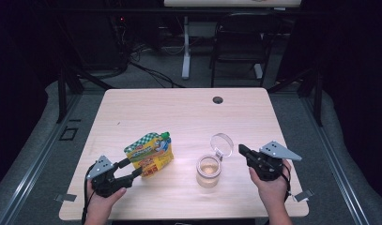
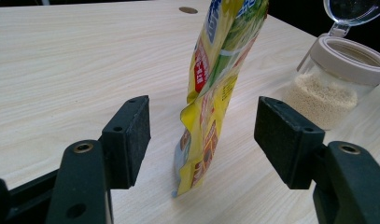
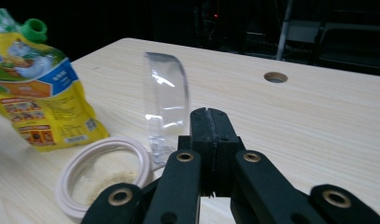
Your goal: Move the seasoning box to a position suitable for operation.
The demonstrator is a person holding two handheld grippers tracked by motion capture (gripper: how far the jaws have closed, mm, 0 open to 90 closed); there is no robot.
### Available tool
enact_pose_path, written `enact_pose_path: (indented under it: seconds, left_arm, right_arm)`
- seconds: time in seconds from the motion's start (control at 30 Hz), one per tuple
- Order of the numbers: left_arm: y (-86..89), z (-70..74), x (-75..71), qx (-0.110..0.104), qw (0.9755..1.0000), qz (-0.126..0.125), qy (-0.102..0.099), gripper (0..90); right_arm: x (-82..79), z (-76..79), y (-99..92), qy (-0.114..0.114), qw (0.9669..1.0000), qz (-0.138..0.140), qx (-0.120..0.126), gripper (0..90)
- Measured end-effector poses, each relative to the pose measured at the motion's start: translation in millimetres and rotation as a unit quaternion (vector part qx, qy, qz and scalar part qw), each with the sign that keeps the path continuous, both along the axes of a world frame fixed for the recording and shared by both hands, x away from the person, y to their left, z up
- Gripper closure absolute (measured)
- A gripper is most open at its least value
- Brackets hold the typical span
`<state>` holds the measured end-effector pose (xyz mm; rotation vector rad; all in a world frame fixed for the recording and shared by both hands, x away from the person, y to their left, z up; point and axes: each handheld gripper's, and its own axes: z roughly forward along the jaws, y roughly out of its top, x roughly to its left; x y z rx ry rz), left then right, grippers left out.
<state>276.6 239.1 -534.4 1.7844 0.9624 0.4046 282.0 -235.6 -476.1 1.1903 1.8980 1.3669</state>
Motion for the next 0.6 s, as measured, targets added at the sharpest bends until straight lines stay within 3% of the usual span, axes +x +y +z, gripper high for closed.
enact_pose_path:
  seconds: [0.23, 0.6]
  left_arm:
    - [1.5, -0.3, -1.8, 0.004, 1.0, 0.004, 0.0, 36.6]
    - [5.3, -0.6, -6.0, 0.01, 0.9999, 0.009, 0.001, 36.6]
  right_arm:
    - [11.0, -12.8, -1.3, 0.022, 0.9996, -0.016, -0.005, 90.0]
    - [19.1, -18.0, 4.6, 0.028, 0.9995, -0.012, -0.011, 90.0]
